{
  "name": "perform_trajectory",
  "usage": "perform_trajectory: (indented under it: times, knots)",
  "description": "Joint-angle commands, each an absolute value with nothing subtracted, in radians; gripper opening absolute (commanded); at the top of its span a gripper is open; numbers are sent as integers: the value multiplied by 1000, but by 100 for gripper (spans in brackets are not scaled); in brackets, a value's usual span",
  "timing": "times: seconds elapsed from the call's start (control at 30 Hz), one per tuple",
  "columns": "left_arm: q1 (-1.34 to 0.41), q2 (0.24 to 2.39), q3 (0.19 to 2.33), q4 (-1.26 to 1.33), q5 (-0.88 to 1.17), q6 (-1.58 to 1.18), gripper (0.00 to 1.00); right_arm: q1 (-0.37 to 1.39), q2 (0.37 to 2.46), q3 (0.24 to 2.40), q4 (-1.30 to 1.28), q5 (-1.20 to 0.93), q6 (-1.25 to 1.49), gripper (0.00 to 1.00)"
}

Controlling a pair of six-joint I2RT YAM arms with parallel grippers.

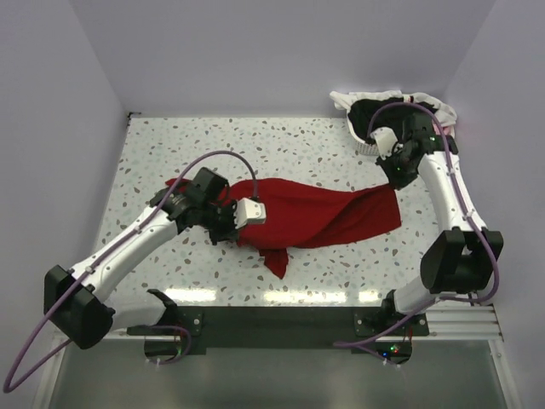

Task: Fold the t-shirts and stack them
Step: Flatten the tshirt out

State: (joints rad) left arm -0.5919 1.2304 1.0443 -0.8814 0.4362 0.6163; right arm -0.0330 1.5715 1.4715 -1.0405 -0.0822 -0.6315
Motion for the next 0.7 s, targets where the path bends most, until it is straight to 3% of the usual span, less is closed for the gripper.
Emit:
perform_trajectory:
  times: [0.0,0.27,0.5,0.57,0.6,0.67]
  knots:
    - [-516,1262,1063,-1044,549,689,0,-8,1578,1532,-1092,-48,-726,0]
    - [-97,1629,1293,-1060,612,716,0,187,1805,1630,-1023,-2,-627,0]
    - [-23,1926,1442,-962,604,615,1,213,2034,1827,-1008,55,-560,0]
    - [-12,1962,1479,-937,595,585,4,215,2078,1861,-1043,51,-546,10]
    - [-8,1983,1486,-901,585,553,5,212,2082,1874,-1048,51,-542,27]
    - [0,1993,1503,-870,557,531,10,199,2063,1871,-1063,32,-532,43]
